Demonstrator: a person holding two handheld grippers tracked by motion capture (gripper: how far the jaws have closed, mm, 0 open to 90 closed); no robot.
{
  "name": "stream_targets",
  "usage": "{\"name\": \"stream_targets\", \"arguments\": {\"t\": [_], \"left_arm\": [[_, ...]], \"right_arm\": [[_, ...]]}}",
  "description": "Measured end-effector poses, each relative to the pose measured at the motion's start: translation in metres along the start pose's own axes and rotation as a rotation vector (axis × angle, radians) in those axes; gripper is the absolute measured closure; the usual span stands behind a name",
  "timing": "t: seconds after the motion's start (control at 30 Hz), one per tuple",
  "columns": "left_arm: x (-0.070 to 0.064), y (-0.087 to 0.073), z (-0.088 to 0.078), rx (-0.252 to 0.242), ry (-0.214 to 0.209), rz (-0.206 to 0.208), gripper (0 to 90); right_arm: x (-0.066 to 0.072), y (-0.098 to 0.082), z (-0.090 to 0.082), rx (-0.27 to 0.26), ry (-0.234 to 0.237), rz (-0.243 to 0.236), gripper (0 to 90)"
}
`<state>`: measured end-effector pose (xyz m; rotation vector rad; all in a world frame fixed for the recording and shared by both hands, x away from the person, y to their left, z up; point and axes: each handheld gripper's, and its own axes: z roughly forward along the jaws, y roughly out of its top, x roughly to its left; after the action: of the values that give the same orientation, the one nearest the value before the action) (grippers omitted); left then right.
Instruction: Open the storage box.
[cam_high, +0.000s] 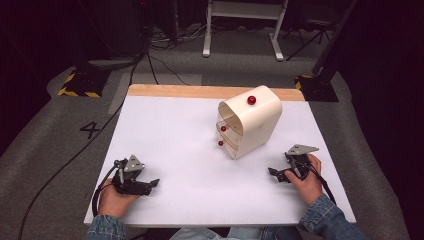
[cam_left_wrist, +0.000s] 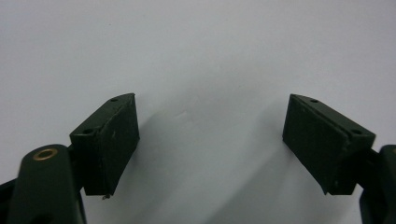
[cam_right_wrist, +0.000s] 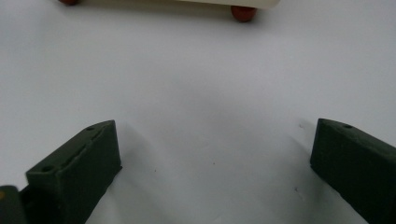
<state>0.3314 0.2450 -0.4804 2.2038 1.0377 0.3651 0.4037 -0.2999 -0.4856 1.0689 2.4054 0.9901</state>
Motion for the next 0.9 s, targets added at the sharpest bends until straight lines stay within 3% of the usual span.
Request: {"name": "stream_targets", "arguments": {"t": [0.1,0.17,0.2,0.23,0.27,0.37,0.47,0.6,0.67,0.7,0.73,0.8,0.83,0.9], "left_arm": [[0.001,0.002,-0.002,0.0,0.027,-0.062,29.5],[0.001,0.003,-0.004,-0.005,0.034,-0.076,35.3],[0.0,0.004,-0.006,-0.03,0.025,-0.081,40.8],[-0.003,0.007,-0.01,-0.098,0.031,-0.094,40.5],[-0.003,0.007,-0.01,-0.098,0.031,-0.094,39.8],[-0.006,0.015,-0.017,-0.231,-0.007,-0.125,38.9],[-0.011,0.023,-0.019,-0.33,-0.034,-0.115,38.9],[-0.018,0.035,-0.019,-0.415,-0.05,-0.111,38.9],[-0.021,0.043,-0.019,-0.41,-0.059,-0.118,38.8],[-0.027,0.053,-0.019,-0.384,-0.003,-0.12,39.0],[-0.027,0.053,-0.019,-0.384,-0.003,-0.12,39.0],[-0.036,0.067,-0.022,-0.317,0.065,-0.07,39.0],[-0.041,0.074,-0.023,-0.301,0.073,-0.034,39.4],[-0.05,0.087,-0.024,-0.295,0.047,0.002,39.7]], "right_arm": [[0.0,0.0,0.0,0.0,0.0,0.0,1.4],[0.0,0.0,0.0,0.0,0.001,0.0,1.5],[0.0,0.0,0.0,0.0,0.001,0.0,1.4],[0.0,0.0,0.0,0.001,0.001,0.0,1.4],[0.0,0.0,0.0,0.001,0.001,0.0,1.4],[0.0,0.0,0.0,-0.001,0.001,0.0,1.4],[0.0,0.0,0.0,-0.003,0.001,0.0,1.4],[0.0,0.0,0.0,-0.004,0.002,0.001,1.4],[0.0,0.0,0.0,-0.005,0.002,0.001,1.5],[0.0,-0.001,0.0,-0.005,0.002,0.001,1.5],[0.0,-0.001,0.0,-0.005,0.002,0.001,1.5],[0.0,-0.001,0.0,-0.006,0.002,0.001,1.5],[0.0,-0.001,0.0,-0.006,0.002,0.001,1.5],[0.0,-0.001,0.0,-0.007,0.003,0.001,1.4]]}}
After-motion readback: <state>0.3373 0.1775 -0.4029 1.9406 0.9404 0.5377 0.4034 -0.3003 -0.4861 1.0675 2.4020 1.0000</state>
